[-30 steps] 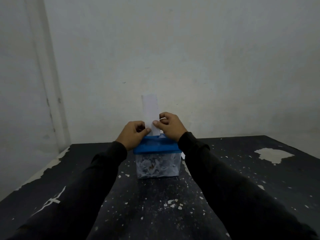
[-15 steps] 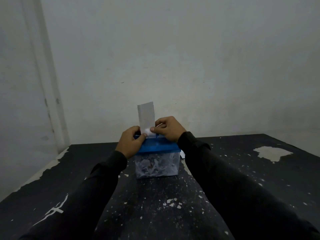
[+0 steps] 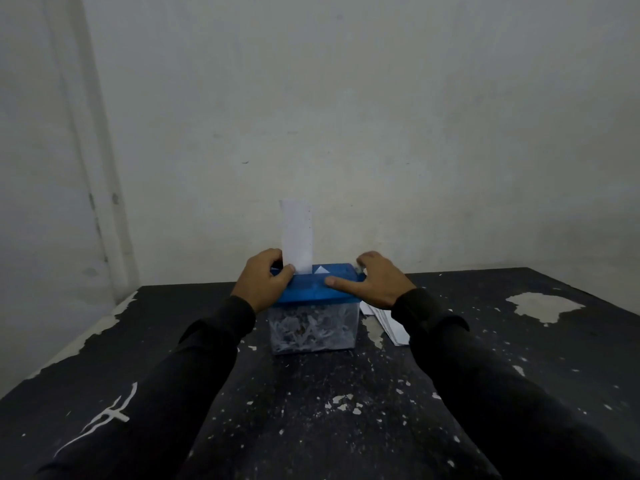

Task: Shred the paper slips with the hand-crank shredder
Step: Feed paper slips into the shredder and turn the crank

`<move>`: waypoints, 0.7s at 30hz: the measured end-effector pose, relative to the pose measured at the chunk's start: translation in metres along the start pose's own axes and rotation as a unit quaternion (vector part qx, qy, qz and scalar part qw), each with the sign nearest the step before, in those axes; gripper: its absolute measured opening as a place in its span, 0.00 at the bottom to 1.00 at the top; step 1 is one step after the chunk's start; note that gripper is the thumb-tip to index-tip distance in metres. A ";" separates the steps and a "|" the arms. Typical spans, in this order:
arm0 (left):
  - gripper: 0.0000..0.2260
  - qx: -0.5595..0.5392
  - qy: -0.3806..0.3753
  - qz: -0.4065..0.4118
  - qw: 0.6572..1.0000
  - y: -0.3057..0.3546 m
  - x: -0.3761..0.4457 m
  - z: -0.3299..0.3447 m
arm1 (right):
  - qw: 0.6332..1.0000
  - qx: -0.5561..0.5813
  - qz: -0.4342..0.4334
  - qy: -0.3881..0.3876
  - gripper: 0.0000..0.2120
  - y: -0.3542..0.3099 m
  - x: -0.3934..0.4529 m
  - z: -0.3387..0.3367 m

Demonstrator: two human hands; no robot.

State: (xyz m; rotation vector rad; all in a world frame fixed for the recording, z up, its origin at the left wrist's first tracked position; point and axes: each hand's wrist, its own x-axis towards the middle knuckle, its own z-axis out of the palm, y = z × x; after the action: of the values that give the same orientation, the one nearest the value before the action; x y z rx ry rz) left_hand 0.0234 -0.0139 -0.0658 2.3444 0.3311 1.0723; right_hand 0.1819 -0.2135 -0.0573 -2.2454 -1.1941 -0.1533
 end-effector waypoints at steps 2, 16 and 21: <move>0.10 0.005 0.001 0.003 1.000 0.003 0.000 -0.001 | 0.998 0.043 0.023 -0.025 0.41 -0.002 -0.002 0.002; 0.08 0.026 -0.011 -0.042 0.999 0.007 0.006 0.003 | 0.993 0.078 0.091 -0.018 0.40 -0.012 -0.014 -0.002; 0.14 -0.013 -0.032 -0.029 0.999 0.012 -0.002 0.003 | 0.994 0.018 0.104 0.022 0.40 -0.018 -0.016 -0.007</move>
State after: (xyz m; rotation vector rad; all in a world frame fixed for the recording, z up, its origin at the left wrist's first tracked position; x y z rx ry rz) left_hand 0.0241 -0.0260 -0.0617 2.3248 0.3576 0.9670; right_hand 0.1598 -0.2210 -0.0494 -2.3056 -0.9259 -0.0986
